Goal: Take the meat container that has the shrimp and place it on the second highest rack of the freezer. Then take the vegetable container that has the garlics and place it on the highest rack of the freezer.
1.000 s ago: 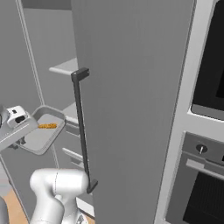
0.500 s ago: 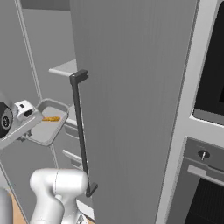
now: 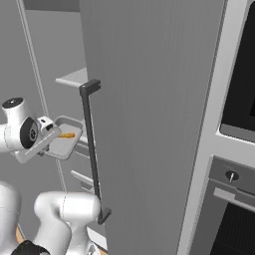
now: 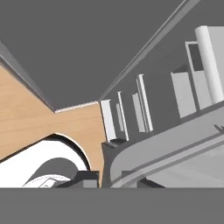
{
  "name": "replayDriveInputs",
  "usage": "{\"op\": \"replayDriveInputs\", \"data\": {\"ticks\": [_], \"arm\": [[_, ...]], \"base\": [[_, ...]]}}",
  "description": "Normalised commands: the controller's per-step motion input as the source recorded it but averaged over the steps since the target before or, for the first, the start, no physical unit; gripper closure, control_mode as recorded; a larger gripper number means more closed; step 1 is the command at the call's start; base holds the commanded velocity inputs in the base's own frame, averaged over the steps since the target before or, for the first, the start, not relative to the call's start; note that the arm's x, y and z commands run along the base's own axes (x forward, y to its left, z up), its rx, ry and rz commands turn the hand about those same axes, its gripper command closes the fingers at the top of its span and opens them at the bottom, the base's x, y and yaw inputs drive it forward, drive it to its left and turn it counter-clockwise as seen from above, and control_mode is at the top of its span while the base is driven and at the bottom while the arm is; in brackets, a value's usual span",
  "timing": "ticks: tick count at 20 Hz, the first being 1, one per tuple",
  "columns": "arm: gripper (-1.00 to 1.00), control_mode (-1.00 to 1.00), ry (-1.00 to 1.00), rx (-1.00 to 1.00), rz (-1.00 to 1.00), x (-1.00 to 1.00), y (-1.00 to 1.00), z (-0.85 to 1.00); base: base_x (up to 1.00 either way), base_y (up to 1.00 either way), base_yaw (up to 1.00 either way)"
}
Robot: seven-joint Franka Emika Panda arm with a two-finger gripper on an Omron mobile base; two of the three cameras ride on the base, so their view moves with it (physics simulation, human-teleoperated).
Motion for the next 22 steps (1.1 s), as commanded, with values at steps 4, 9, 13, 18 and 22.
{"op": "replayDriveInputs", "data": {"ticks": [4,9,13,18,22], "arm": [[1.0,-1.0,0.07,0.0,0.01,1.0,-0.05,-0.36],[1.0,-1.0,0.0,-0.03,0.01,1.0,0.0,-0.47],[1.0,-1.0,0.0,-0.06,0.0,1.0,-0.02,-0.25],[1.0,-1.0,0.0,-0.02,0.0,1.0,-0.04,-0.07],[1.0,-1.0,0.0,-0.03,-0.01,0.99,-0.01,-0.28]], "base": [[0.0,0.0,0.0],[0.0,0.0,0.0],[0.0,0.0,0.0],[0.0,0.0,0.0],[0.0,0.0,0.0]]}}
